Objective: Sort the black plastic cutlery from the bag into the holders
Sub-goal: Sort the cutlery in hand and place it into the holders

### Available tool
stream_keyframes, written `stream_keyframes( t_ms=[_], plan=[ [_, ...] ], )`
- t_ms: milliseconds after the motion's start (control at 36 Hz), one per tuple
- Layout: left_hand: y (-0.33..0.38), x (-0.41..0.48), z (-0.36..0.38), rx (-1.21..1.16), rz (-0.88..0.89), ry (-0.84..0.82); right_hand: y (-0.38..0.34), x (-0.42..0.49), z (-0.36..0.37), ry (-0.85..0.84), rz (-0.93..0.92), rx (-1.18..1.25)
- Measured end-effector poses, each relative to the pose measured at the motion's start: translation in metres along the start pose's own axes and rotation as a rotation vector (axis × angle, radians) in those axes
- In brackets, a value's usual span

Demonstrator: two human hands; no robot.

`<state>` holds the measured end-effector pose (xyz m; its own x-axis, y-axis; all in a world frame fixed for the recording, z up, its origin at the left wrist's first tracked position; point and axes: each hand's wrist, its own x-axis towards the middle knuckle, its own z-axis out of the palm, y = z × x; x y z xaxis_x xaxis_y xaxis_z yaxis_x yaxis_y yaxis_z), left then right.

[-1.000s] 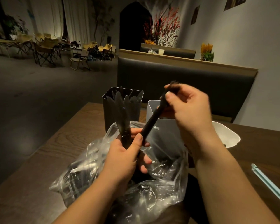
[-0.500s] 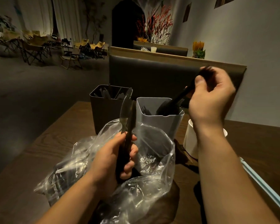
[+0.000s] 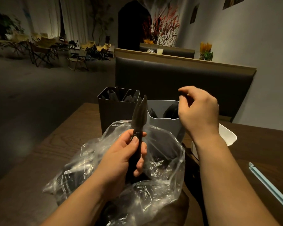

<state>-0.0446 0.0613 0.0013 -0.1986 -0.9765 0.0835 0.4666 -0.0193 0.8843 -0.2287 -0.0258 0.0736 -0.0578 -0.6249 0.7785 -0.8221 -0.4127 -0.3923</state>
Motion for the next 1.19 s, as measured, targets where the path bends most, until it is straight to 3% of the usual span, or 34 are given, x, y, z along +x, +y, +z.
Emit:
stream_keyframes(
  t_ms=[222, 361, 500, 583, 667, 833, 1194],
  plan=[
    [0.001, -0.001, 0.0, 0.005, 0.034, -0.001, 0.004, -0.001, -0.002, 0.052, -0.026, -0.255],
    [0.001, 0.0, -0.001, 0.004, 0.037, -0.001, 0.007, -0.002, -0.008, -0.19, 0.052, -0.407],
    [0.002, 0.0, -0.002, 0.004, 0.028, 0.025, 0.003, 0.0, -0.015, -0.283, 0.048, -0.43],
    [0.003, 0.001, -0.002, -0.001, 0.049, 0.04, -0.007, 0.0, -0.012, -0.187, -0.047, -0.278],
    [0.003, 0.001, -0.003, 0.008, 0.052, 0.053, -0.027, -0.001, -0.011, -0.134, -0.036, 0.105],
    [0.007, 0.0, -0.004, -0.032, 0.061, 0.057, -0.051, -0.008, -0.014, -0.52, 0.26, 0.651],
    [0.006, -0.001, -0.006, -0.078, 0.026, 0.043, -0.057, -0.013, -0.007, -0.586, 0.4, 0.919]
  ],
)
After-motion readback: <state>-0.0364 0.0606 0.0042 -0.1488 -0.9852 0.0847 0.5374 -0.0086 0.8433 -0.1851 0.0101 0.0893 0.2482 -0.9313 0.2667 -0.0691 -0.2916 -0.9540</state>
